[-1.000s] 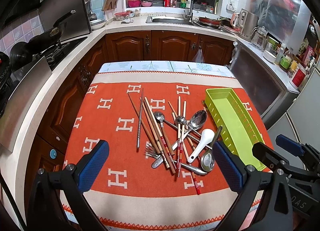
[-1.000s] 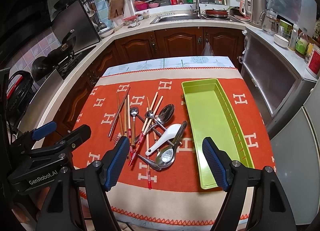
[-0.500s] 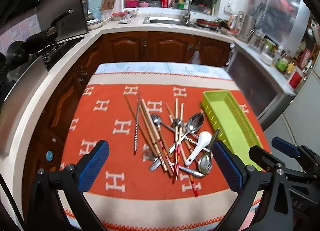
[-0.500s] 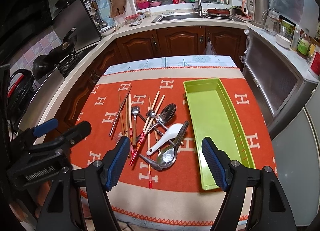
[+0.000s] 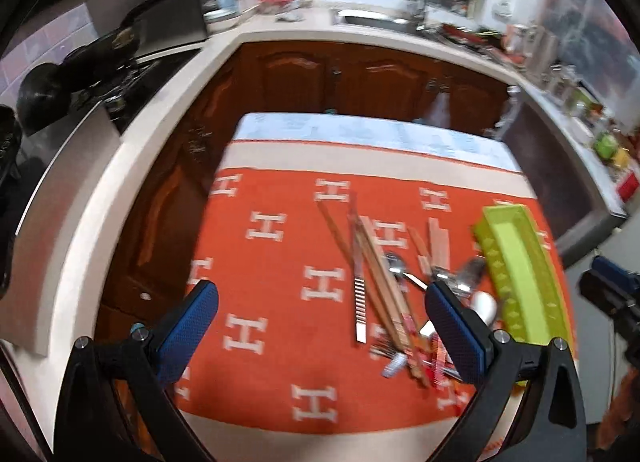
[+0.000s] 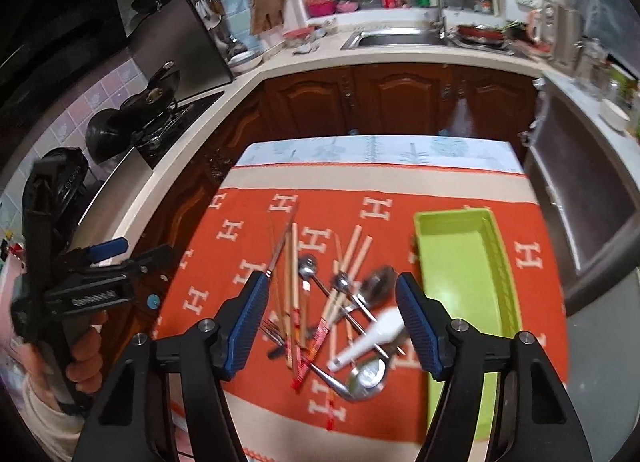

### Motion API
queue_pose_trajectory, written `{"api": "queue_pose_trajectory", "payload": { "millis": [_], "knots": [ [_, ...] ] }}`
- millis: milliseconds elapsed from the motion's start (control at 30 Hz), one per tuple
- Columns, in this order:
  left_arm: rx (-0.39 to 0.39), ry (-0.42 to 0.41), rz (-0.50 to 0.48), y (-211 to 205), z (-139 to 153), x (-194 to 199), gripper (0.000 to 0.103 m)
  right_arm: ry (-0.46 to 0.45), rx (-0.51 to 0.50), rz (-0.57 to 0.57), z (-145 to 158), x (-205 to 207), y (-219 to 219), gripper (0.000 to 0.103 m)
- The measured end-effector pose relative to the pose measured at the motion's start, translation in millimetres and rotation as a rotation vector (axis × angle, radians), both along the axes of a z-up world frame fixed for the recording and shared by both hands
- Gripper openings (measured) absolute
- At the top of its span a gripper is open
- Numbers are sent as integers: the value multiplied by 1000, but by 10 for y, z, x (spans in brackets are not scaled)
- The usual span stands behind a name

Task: Organize utensils
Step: 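Lower the left tool onto the pile and grasp the silver metal chopstick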

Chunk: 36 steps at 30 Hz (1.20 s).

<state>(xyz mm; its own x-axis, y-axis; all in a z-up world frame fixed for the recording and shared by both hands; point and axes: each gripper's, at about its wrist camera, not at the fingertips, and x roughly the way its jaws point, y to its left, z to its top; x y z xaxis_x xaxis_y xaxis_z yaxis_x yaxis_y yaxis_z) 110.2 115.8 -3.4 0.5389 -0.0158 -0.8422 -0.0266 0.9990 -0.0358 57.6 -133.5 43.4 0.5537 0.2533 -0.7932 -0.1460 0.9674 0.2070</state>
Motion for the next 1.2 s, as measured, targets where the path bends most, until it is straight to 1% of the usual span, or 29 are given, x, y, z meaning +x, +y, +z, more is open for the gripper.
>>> {"api": "queue_pose_trajectory", "payload": {
  "millis": [67, 100, 167, 233, 267, 300, 333, 367, 400, 433, 500, 567, 667, 833, 867, 900, 933, 967, 1000, 1067, 1100, 1200],
  "knots": [
    [6, 41, 16, 72, -120, 145, 102, 29, 10, 25, -27, 250, 125, 64],
    [1, 60, 2, 74, -190, 210, 102, 48, 12, 31, -63, 351, 174, 62],
    [14, 89, -14, 62, -370, 344, 102, 107, 30, 39, -189, 610, 249, 56],
    [33, 102, -20, 24, -513, 418, 102, 191, 72, 51, -414, 876, 317, 48],
    [44, 119, -21, -6, -610, 467, 102, 243, 102, 50, -553, 1009, 364, 46],
    [49, 140, -19, -31, -712, 520, 102, 273, 118, 48, -667, 1087, 397, 42],
    [47, 165, -13, -43, -805, 571, 102, 301, 126, 43, -779, 1164, 430, 40],
    [35, 180, -12, -55, -879, 607, 98, 316, 128, 37, -894, 1186, 461, 40],
    [15, 196, -15, -70, -957, 636, 92, 339, 133, 25, -1012, 1239, 487, 40],
    [-14, 228, -19, -84, -1073, 683, 87, 353, 141, 19, -1112, 1259, 501, 39],
    [-59, 271, -20, -112, -1229, 729, 59, 388, 160, 16, -1276, 1297, 552, 39],
    [-136, 314, -31, -134, -1403, 778, 47, 399, 161, 20, -1427, 1303, 544, 39],
    [-199, 324, -31, -168, -1544, 807, 47, 412, 159, 32, -1529, 1342, 567, 39],
    [-214, 328, -51, -284, -1683, 874, 47, 425, 166, 51, -1548, 1360, 612, 39],
    [-216, 332, -47, -294, -1703, 895, 45, 429, 170, 52, -1527, 1352, 608, 39],
    [-221, 344, -40, -301, -1746, 916, 33, 431, 174, 56, -1542, 1359, 619, 39],
    [-226, 349, -34, -301, -1762, 933, 32, 436, 177, 58, -1554, 1362, 625, 39],
    [-232, 331, -27, -292, -1749, 945, 19, 442, 181, 62, -1554, 1360, 633, 39],
    [-261, 334, -29, -279, -1756, 961, 5, 444, 184, 66, -1562, 1358, 643, 39],
    [-321, 356, 3, -206, -1815, 958, 5, 447, 189, 74, -1580, 1350, 664, 39],
    [-339, 351, 11, -178, -1826, 948, 4, 452, 192, 80, -1594, 1350, 686, 39],
    [-347, 327, 39, -88, -1833, 896, 3, 461, 201, 104, -1618, 1347, 772, 39]
  ]
}}
